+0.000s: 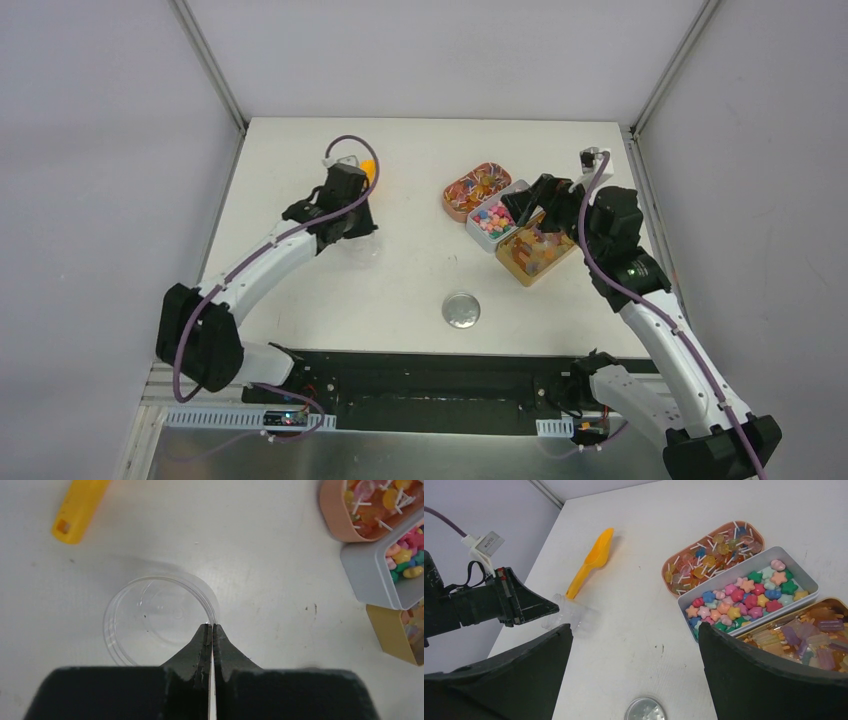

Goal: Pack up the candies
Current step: Place the packing bottle at the center of the board.

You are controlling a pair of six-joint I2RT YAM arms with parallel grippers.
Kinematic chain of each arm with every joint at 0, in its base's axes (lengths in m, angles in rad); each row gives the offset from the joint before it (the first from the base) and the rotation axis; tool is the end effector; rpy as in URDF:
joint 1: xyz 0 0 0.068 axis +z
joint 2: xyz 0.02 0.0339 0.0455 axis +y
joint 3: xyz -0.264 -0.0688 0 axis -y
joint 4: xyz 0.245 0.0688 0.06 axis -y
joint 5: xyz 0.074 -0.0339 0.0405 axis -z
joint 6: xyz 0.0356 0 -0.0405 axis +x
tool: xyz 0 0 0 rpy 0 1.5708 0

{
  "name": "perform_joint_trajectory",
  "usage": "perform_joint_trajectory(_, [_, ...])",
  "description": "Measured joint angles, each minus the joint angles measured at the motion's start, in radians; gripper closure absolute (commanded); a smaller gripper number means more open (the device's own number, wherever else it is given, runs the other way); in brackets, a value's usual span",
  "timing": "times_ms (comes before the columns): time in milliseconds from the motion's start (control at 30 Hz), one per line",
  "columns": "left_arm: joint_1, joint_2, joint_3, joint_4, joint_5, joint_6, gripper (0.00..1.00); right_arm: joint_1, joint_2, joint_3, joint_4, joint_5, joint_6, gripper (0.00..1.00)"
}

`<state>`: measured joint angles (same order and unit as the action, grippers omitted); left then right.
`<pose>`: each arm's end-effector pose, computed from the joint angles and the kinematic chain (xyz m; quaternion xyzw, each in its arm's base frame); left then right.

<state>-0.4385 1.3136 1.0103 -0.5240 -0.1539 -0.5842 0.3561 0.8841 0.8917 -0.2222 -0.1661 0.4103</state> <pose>0.2545 -0.1133 0.2725 -0.0955 0.9244 -0.1148 0.3509 0.1889 0.0766 0.3563 -0.0310 0.7772 0.2937 0.5557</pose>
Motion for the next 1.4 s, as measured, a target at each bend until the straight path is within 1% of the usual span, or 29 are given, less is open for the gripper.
perform_joint_trajectory(100, [-0.087,0.094,0.069,0.008,-0.001,0.008,1.0,0.0,-0.01,-0.016,0.0,0.001,0.007,0.01])
perform_joint_trajectory(167, [-0.124,0.146,0.093,0.023,0.0,0.019,1.0,0.0,-0.013,-0.022,0.0,0.002,0.008,0.0])
perform_joint_trajectory(300, [-0.184,0.24,0.12,0.053,0.0,0.055,1.0,0.0,-0.017,-0.023,0.0,0.006,0.008,0.0])
perform_joint_trajectory(400, [-0.207,0.296,0.144,0.069,0.006,0.077,1.0,0.0,-0.023,-0.023,0.0,0.01,0.008,0.0])
perform_joint_trajectory(467, [-0.217,0.328,0.157,0.088,0.014,0.092,0.95,0.0,-0.026,-0.023,0.0,0.013,0.008,0.0])
perform_joint_trajectory(500, [-0.217,0.336,0.16,0.094,0.019,0.098,0.91,0.0,-0.027,-0.023,0.0,0.016,0.008,0.0])
perform_joint_trajectory(567, [-0.217,0.349,0.162,0.109,0.028,0.109,0.81,0.0,-0.03,-0.028,0.0,0.02,0.008,0.01])
perform_joint_trajectory(600, [-0.217,0.354,0.162,0.113,0.031,0.113,0.72,0.0,-0.031,-0.032,0.0,0.021,0.008,0.0])
perform_joint_trajectory(633, [-0.217,0.356,0.162,0.116,0.033,0.114,0.6,0.0,-0.031,-0.036,0.0,0.023,0.008,0.0])
perform_joint_trajectory(700, [-0.217,0.356,0.162,0.119,0.035,0.122,0.41,0.0,-0.031,-0.04,-0.003,0.024,0.008,0.0])
perform_joint_trajectory(767, [-0.217,0.356,0.165,0.124,0.039,0.129,0.27,0.0,-0.032,-0.04,-0.002,0.024,0.008,0.0])
perform_joint_trajectory(833, [-0.217,0.354,0.171,0.127,0.045,0.131,0.15,0.0,-0.032,-0.04,-0.001,0.024,0.008,0.0])
perform_joint_trajectory(900, [-0.217,0.34,0.177,0.128,0.05,0.137,0.09,0.0,-0.032,-0.044,0.002,0.024,0.008,0.0])
perform_joint_trajectory(967, [-0.216,0.312,0.179,0.128,0.048,0.143,0.06,0.0,-0.032,-0.053,0.003,0.024,0.008,0.0])
perform_joint_trajectory(1033, [-0.214,0.268,0.182,0.129,0.037,0.158,0.01,0.0,-0.032,-0.063,0.003,0.023,0.008,0.0])
perform_joint_trajectory(1133, [-0.189,0.204,0.195,0.128,0.028,0.182,0.01,0.0,-0.032,-0.074,0.002,0.021,0.008,0.0])
perform_joint_trajectory(1200, [-0.134,0.167,0.206,0.13,0.034,0.196,0.01,0.0,-0.032,-0.075,0.004,0.02,0.009,0.0])
perform_joint_trajectory(1400, [0.099,0.122,0.206,0.136,0.021,0.285,0.03,0.0,-0.032,-0.079,0.013,0.006,0.011,0.0])
